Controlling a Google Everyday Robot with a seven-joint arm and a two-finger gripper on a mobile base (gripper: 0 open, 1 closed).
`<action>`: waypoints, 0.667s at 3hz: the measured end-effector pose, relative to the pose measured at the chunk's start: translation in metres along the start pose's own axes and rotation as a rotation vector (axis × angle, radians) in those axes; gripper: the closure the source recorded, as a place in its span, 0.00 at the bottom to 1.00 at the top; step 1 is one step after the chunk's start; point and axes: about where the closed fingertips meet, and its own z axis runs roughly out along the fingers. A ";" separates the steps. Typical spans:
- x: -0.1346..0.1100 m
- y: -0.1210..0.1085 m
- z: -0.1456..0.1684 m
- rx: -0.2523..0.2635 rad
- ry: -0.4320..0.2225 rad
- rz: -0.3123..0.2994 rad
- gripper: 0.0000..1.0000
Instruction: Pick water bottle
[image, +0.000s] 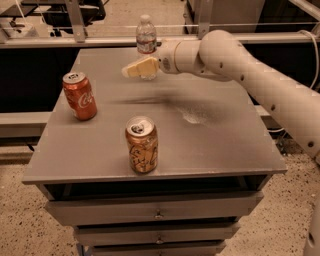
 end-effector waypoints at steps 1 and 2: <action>0.006 -0.008 0.019 0.021 -0.057 0.009 0.00; 0.013 -0.015 0.033 0.044 -0.093 0.003 0.00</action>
Offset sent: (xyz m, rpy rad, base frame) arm 0.0492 0.0106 -0.0296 0.0980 -0.1113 -0.0684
